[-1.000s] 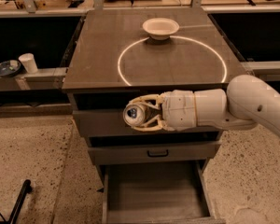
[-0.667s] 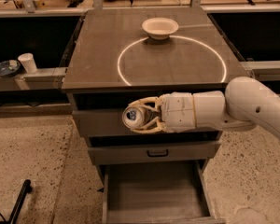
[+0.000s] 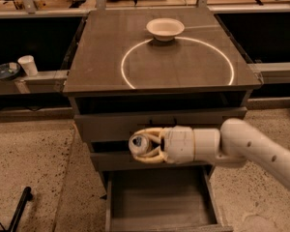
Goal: Place redbull can into bottom drawer
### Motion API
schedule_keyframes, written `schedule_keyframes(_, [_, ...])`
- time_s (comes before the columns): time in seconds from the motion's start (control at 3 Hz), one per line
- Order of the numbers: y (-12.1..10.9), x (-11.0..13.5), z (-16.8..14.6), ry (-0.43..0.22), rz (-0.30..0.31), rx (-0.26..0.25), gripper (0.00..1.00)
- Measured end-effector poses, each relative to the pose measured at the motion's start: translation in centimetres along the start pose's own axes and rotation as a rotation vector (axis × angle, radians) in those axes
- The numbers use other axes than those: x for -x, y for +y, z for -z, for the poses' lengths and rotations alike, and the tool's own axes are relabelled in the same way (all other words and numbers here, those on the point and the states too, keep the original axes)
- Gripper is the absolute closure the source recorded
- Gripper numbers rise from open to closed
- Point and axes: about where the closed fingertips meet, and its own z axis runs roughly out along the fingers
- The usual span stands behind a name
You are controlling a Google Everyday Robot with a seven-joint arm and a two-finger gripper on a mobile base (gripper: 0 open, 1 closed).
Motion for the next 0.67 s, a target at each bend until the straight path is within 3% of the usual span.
schedule_keyframes(0.33, [7.1,-8.4,-1.2,0.005,-0.252,-0.007,1.00])
schedule_keyframes(0.67, [9.9,-12.5,-1.1,0.047,-0.358,-0.028,1.00])
